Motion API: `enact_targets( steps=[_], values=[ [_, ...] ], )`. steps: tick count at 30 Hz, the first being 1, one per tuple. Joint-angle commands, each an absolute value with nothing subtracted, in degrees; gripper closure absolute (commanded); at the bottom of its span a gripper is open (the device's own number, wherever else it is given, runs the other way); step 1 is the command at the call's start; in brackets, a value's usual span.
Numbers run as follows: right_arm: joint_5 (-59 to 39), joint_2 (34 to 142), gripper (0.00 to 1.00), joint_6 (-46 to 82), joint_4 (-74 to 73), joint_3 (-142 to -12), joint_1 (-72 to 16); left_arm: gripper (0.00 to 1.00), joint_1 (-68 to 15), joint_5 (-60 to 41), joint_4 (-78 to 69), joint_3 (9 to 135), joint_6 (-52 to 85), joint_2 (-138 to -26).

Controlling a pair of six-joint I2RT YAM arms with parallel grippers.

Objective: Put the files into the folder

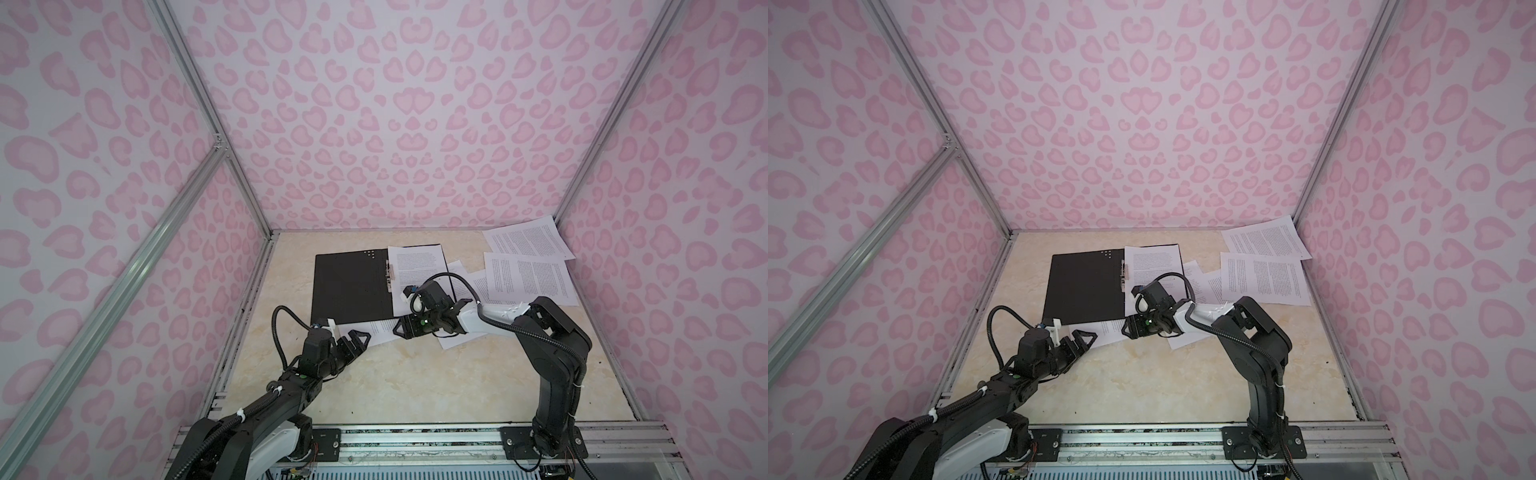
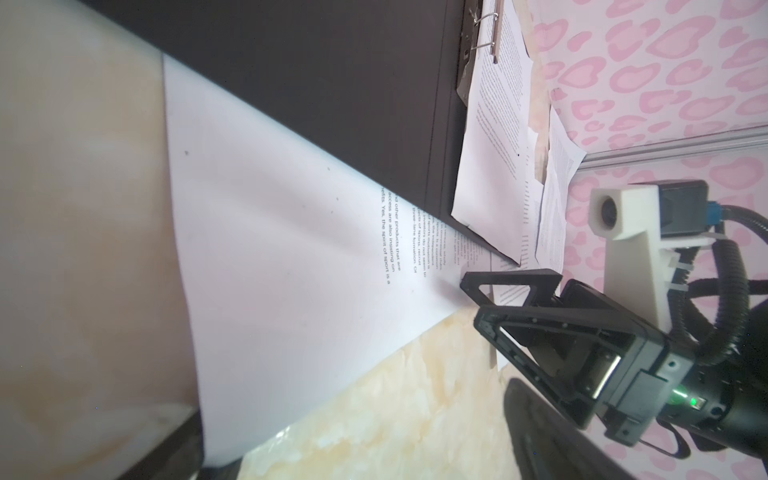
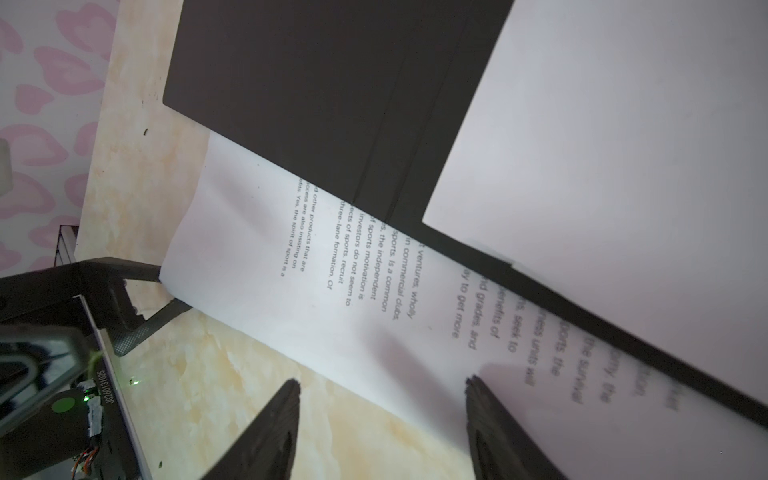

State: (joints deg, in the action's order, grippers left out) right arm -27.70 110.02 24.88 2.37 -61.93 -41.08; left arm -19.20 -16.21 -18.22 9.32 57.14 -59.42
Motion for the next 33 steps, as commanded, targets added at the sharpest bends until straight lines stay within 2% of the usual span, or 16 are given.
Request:
enact_targets(
  steps=[1, 5, 9, 21, 23, 26, 33],
  values=[
    [-27.0, 111.2, 0.35, 25.3, 7.1, -61.5, -41.0, 0.04, -19.2, -14.9, -20.2, 9.6, 57.3, -60.5],
    [-27.1, 111.1, 0.35, 25.3, 7.2, -61.4, -40.9, 0.01, -19.0, -13.6, -20.2, 9.3, 59.0, -59.4],
    [-27.5, 111.2, 0.35, 25.4, 7.1, -61.4, -40.8, 0.11, -18.9, -12.8, -21.3, 8.3, 62.2, -58.3],
    [-27.7, 109.6, 0.35, 25.3, 7.0, -60.7, -40.5, 0.57, -18.9, -12.7, -23.1, 8.8, 65.3, -61.0],
    [-25.8, 107.6, 0.35, 25.3, 7.3, -59.9, -40.1, 0.75, -18.9, -12.9, -22.4, 9.1, 65.2, -60.4],
    [-19.1, 101.4, 0.35, 23.9, 8.0, -57.4, -40.0, 0.96, -18.9, -13.7, -21.0, 9.4, 64.8, -58.9],
    [-16.5, 92.9, 0.32, 25.7, 5.5, -51.6, -36.1, 0.96, -18.9, -16.3, -14.7, 11.1, 63.9, -50.8]
  ],
)
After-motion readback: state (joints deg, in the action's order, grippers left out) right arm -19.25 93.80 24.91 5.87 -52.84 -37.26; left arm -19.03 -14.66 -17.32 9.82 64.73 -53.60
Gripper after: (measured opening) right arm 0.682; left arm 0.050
